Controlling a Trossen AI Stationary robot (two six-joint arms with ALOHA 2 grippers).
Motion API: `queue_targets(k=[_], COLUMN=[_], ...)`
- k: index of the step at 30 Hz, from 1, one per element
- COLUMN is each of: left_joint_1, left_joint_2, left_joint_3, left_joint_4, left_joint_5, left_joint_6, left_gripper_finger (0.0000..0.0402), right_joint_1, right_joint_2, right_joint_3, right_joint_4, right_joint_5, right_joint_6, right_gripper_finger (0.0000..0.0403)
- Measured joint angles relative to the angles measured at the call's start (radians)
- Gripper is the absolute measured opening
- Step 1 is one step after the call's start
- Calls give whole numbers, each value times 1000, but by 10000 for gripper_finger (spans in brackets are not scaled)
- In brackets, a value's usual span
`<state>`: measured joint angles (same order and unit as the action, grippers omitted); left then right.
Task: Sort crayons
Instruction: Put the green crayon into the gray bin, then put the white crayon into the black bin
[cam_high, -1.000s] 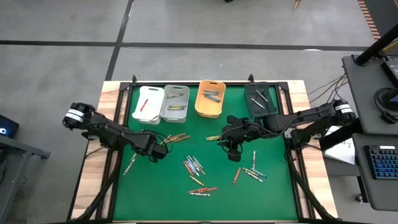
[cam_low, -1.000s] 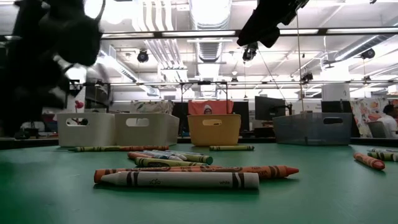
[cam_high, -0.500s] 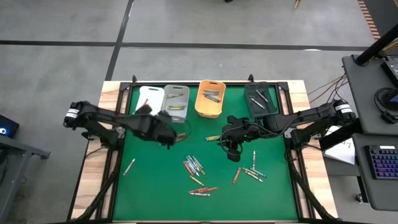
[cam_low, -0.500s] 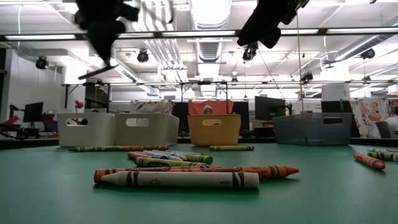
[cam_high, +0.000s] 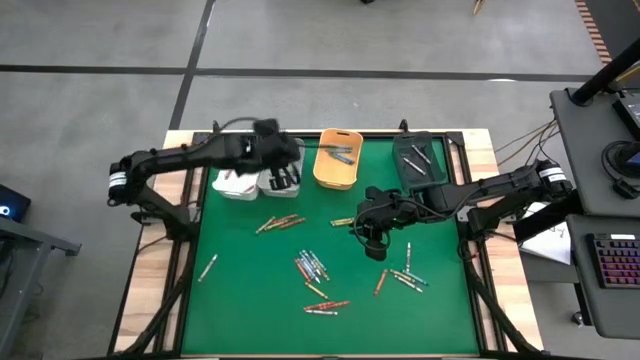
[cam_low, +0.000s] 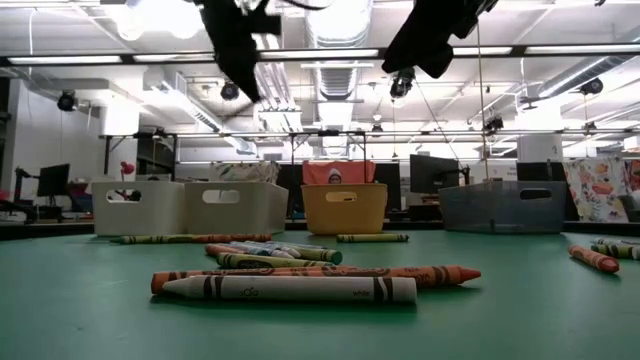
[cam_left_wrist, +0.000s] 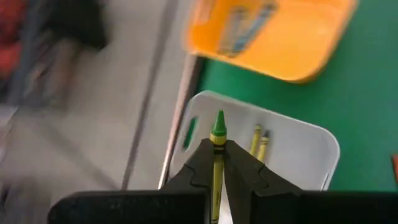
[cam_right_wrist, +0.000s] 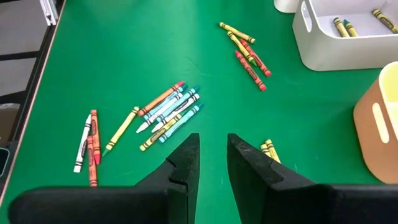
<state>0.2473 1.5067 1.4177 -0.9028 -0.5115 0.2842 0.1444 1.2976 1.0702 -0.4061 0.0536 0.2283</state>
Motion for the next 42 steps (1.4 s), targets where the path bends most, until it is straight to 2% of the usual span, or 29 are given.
queue_targets(k=[2,5,8,11,13,19,25,31,37,42], left_joint_1=[76,187,289,364,392,419,420,419,420,419], left_joint_2=[6,24,55,109,151,269,336,355,355,354], left_joint_3=[-31,-83,-119,-127,-123,-111,-103,-103,-103,-103], left_joint_4=[57,134,221,230,229,214,204,204,206,204], left_joint_5=[159,295,378,495,529,521,488,472,415,414], left_joint_6=[205,401,434,416,396,389,412,407,388,369], left_gripper_finger=[0,0,0,0,0,0,0,4,34,54], right_joint_1=[0,0,0,0,0,0,0,0,0,0], right_joint_2=[0,0,0,0,0,0,0,0,0,0], right_joint_3=[0,0,0,0,0,-1,-1,-1,-1,-1], right_joint_4=[0,0,0,1,1,1,1,1,1,1], right_joint_5=[0,0,1,21,42,63,75,80,80,80], right_joint_6=[2,13,23,23,23,34,49,50,64,69], right_gripper_finger=[68,70,73,71,69,72,74,68,74,74])
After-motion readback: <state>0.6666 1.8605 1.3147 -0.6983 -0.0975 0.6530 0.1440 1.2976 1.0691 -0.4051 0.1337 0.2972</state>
